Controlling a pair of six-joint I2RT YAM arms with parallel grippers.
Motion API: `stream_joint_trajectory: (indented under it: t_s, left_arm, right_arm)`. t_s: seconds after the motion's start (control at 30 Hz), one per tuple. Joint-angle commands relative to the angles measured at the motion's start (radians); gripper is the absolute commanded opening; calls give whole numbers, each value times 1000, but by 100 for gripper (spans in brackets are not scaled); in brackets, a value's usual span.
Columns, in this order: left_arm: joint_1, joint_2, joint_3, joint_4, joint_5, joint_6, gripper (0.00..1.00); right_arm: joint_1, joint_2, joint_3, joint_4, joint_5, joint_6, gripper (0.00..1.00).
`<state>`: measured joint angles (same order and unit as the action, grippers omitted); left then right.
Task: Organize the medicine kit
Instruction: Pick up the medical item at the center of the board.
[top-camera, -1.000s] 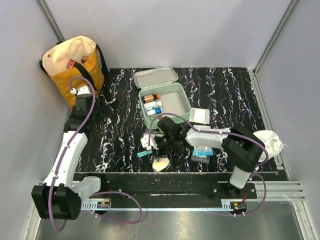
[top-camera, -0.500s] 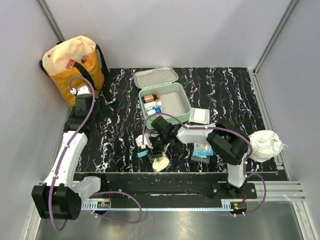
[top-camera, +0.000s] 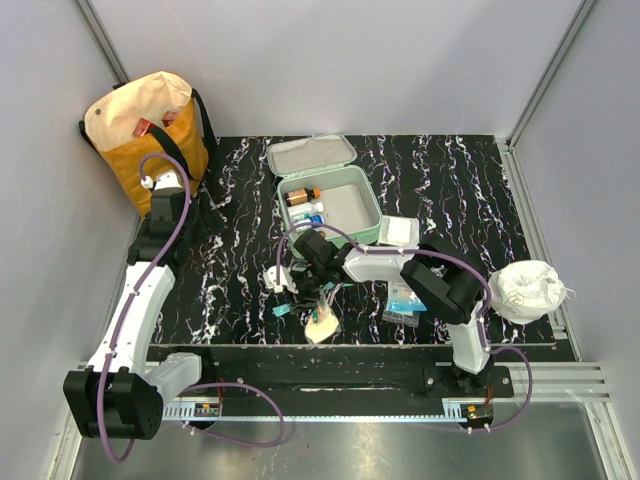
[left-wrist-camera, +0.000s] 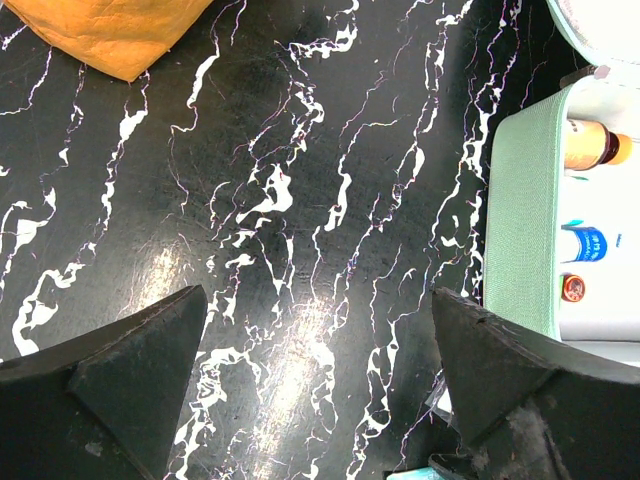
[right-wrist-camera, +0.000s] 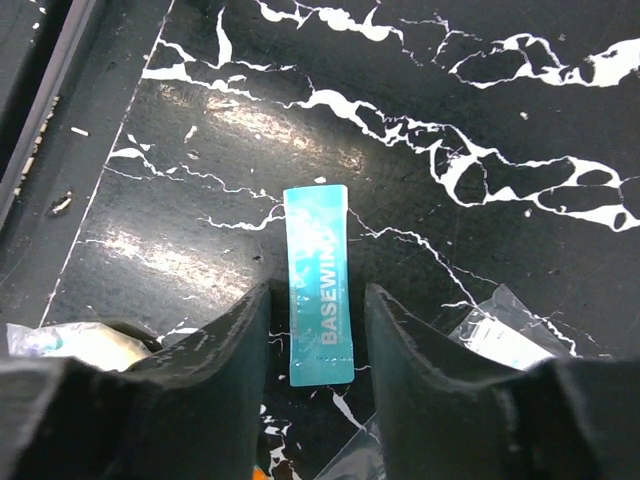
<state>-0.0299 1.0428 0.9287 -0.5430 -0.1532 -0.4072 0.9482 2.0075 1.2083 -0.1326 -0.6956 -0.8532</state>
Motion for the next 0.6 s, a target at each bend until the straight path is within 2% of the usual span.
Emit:
stream_joint_trajectory:
  t_s: [0.0, 0.23, 0.33, 0.4, 0.57]
  left_arm:
    - [7, 3, -1, 29, 26, 18, 99]
    - [8, 14, 2, 32, 46, 22, 99]
    - [8, 13, 1, 32, 47, 24, 99]
    - [8, 13, -1, 34, 47, 22, 99]
    - [8, 16, -1, 35, 47, 24, 99]
  right_arm:
    - [8, 59, 59, -151, 7, -43, 43]
    - [8, 42, 8, -125, 51, -4, 32]
    - [9, 34, -6, -92, 100, 11, 16]
    - [11, 24, -13, -64, 100, 22, 9]
    - [11, -35, 0, 7, 84, 87, 0]
